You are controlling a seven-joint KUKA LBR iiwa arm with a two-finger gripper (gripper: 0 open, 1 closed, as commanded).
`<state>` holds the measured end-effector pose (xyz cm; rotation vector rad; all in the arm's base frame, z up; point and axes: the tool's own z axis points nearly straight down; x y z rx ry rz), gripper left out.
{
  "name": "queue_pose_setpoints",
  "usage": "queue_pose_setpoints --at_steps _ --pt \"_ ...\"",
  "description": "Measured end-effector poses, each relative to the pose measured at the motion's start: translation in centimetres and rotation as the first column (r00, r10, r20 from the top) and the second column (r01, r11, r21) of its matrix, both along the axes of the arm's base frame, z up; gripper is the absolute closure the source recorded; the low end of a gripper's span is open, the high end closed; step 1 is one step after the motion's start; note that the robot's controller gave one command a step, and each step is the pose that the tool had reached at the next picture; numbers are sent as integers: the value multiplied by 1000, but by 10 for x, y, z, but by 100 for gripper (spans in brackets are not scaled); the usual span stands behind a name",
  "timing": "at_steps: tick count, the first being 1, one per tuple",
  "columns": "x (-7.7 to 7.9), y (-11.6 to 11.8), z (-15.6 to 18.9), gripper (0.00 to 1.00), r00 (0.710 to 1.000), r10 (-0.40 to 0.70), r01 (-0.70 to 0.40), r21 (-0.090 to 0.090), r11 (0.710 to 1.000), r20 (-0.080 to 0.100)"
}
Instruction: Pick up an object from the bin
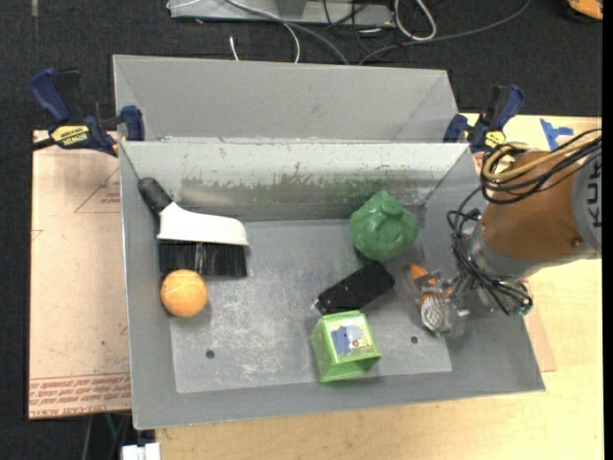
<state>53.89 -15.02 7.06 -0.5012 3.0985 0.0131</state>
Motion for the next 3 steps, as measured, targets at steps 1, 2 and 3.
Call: queue_pose_setpoints --at_steps 1,2,3 --pt "-3 0 28 100 1000 0 0 0 1000 -11" --pt "-1 -1 61 100 1000 -2 2 -2 1000 -3" --pt "-1 0 77 100 1000 -3 3 -2 1000 -1"
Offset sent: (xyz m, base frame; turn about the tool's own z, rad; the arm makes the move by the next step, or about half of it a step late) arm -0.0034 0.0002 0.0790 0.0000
